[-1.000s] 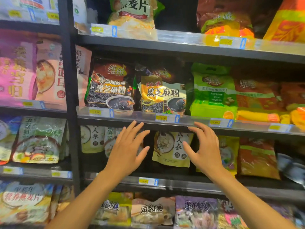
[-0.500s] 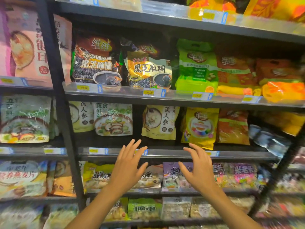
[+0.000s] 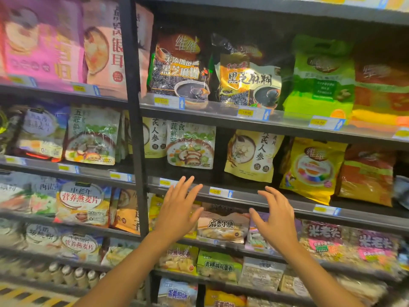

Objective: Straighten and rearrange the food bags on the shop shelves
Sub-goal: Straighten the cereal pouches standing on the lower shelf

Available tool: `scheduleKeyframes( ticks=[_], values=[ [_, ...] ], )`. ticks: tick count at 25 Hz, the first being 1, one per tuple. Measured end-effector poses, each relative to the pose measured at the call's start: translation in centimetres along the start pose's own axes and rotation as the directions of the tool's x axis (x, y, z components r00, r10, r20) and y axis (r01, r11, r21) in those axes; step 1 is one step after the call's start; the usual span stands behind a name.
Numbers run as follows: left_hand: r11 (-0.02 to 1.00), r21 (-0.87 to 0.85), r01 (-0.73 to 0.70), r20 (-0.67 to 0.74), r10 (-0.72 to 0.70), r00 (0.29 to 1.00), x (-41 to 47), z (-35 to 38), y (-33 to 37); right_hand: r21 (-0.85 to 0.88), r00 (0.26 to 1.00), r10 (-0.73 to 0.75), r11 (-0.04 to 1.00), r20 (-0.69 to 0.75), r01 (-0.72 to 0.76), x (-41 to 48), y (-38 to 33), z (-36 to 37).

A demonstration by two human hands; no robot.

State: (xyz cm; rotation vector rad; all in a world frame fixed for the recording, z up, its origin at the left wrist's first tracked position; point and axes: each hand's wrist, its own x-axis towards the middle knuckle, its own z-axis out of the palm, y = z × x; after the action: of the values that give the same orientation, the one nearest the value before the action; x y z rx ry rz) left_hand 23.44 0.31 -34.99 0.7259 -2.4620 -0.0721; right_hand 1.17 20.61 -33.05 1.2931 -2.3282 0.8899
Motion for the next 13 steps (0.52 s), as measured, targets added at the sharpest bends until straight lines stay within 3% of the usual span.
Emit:
scheduleKeyframes(
  ticks=[8, 13],
  values=[
    [0.999, -0.012, 0.032, 0.003, -0.032, 0.999, 4.0, 1.1, -1.8, 0.046, 0.999, -0.006, 0.999, 0.037, 0.004, 5.7, -0.1, 3.5],
    [0.996, -0.082, 0.046, 0.068, -0.040, 0.997, 9.7, 3.9, -0.6, 0.106, 0.994, 0.096, 0.989, 0.058, -0.102, 9.7, 3.0, 4.7]
  ],
)
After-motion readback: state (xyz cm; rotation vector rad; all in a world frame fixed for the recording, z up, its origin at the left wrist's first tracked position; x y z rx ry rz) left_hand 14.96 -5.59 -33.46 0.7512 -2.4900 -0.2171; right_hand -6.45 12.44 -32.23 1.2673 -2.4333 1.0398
